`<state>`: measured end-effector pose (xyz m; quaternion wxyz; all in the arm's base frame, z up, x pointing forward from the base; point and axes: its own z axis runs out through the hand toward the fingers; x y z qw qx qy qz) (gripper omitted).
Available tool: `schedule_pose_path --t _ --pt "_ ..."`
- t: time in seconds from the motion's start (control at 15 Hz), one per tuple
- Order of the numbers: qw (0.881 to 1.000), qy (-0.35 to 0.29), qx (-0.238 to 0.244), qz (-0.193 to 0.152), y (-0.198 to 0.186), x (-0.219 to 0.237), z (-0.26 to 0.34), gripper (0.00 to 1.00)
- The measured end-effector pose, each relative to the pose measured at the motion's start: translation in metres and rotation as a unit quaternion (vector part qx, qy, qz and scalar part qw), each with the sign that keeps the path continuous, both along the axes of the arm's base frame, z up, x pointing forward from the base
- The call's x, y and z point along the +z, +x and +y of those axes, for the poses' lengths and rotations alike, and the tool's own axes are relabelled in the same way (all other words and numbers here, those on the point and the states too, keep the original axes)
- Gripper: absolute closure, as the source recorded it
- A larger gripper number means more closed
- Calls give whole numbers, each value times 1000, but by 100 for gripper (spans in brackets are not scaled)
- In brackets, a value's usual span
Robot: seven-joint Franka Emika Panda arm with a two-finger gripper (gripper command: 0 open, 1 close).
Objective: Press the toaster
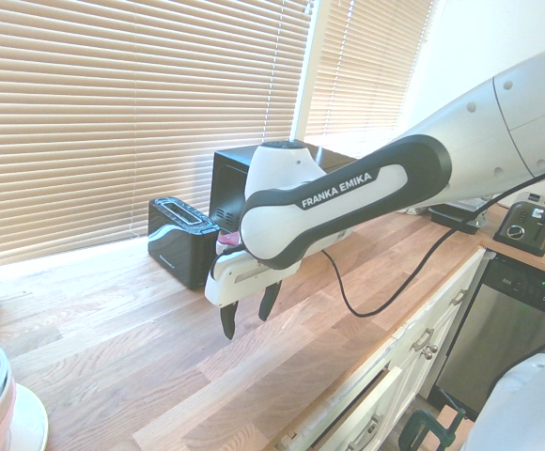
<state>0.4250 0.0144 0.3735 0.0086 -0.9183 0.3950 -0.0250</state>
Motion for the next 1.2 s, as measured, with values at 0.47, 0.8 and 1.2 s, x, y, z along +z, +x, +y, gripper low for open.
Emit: schedule_pose_path --t 0.47,0.8,1.2 --pt "999 -28 1 -19 5 5 8 0" --pt "994 -51 -24 -97 38 61 4 0" --pt "989 -67 -27 -130 84 100 -10 0"
